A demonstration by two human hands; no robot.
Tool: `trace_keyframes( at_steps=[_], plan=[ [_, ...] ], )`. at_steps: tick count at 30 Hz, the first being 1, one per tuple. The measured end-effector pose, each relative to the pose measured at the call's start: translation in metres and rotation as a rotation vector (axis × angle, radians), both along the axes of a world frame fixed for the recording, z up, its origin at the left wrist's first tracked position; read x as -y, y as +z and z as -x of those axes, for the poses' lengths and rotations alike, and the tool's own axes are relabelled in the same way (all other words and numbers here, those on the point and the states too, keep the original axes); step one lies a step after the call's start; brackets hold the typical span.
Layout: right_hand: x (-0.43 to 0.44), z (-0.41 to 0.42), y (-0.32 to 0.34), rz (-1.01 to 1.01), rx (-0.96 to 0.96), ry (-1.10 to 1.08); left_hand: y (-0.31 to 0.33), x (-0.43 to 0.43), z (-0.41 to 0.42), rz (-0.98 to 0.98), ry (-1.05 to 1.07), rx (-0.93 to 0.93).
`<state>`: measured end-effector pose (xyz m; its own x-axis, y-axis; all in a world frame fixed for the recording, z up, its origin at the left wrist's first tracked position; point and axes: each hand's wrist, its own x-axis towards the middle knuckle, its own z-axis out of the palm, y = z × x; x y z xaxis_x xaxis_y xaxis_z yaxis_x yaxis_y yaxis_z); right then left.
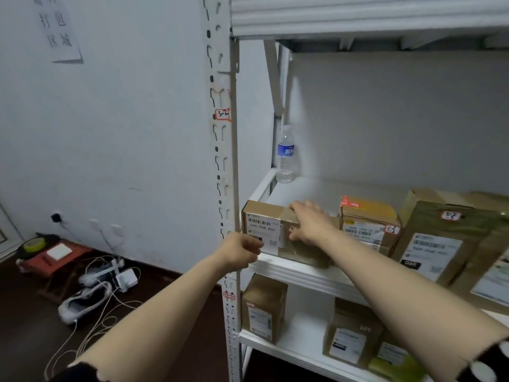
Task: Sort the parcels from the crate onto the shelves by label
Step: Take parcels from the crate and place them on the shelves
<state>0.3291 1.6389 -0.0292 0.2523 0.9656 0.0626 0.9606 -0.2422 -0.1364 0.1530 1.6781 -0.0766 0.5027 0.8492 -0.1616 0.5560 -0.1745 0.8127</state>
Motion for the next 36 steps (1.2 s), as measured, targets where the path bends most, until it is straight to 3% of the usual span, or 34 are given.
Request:
trace_keyframes(
  at_steps=[25, 31, 36],
  plan=[
    [-0.014, 0.009, -0.007, -0.011, 0.077, -0.011, 0.009, -0.015, 0.003, 0.015, 0.009, -0.032],
    [0.041, 0.022, -0.011, -0.173, 0.103, -0.113, 0.014, 0.001, -0.001, -0.054, -0.128, -0.052],
    [0.111, 0.044, -0.022, -0.247, 0.114, -0.296, 0.012, 0.028, -0.012, -0.178, -0.363, -0.140]
  ],
)
